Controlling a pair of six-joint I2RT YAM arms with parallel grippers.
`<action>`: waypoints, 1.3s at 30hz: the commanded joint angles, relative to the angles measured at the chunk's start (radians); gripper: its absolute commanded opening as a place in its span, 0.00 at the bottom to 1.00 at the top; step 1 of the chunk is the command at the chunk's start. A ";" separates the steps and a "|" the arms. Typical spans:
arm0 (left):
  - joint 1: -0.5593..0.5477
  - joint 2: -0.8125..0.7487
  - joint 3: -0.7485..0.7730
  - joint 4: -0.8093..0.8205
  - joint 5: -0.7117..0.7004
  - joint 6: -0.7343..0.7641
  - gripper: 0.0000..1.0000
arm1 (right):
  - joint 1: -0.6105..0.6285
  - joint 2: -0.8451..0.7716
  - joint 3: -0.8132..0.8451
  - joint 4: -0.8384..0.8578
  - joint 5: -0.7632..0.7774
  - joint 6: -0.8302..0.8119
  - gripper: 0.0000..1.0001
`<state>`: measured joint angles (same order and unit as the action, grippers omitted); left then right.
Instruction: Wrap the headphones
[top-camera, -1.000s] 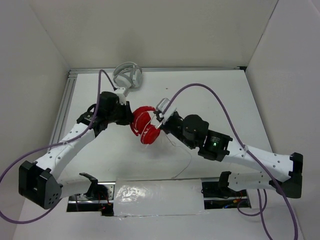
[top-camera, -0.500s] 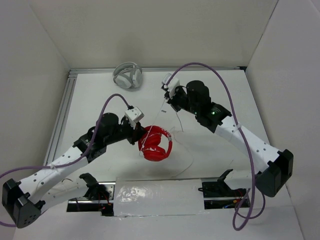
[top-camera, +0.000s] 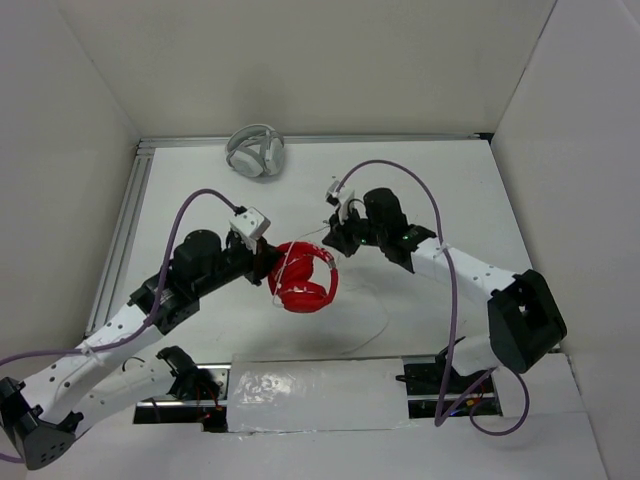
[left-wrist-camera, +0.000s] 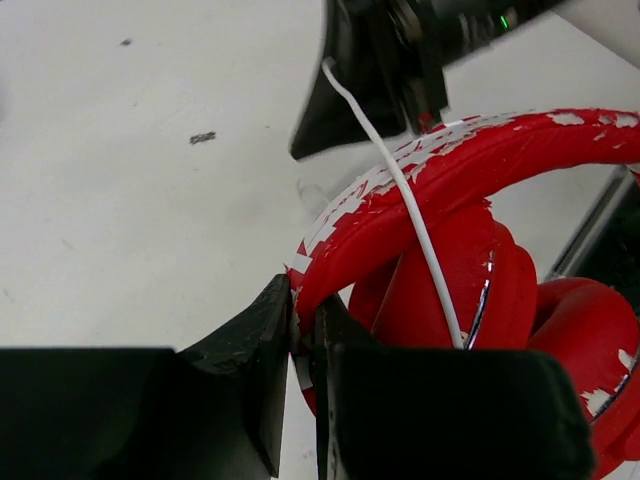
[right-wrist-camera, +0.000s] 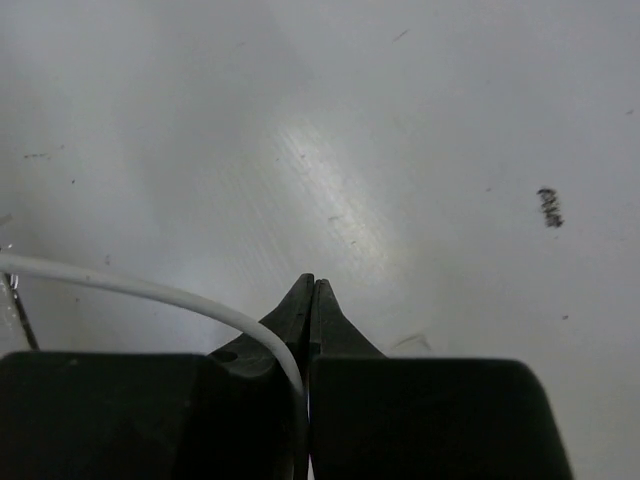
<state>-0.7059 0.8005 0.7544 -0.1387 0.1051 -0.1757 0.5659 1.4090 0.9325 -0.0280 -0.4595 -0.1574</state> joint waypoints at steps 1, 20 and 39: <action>-0.006 0.012 0.115 0.065 -0.152 -0.142 0.00 | 0.075 -0.045 -0.082 0.196 0.025 0.133 0.01; -0.006 0.112 0.434 0.001 -0.441 -0.379 0.00 | 0.153 -0.122 -0.490 0.658 0.082 0.498 0.08; -0.006 -0.029 0.326 0.085 -0.323 -0.400 0.00 | 0.026 -0.352 -0.466 0.531 0.262 0.639 0.10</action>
<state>-0.7319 0.8516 1.0580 -0.2974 -0.1501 -0.5259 0.6300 1.0641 0.5079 0.5900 -0.2470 0.4362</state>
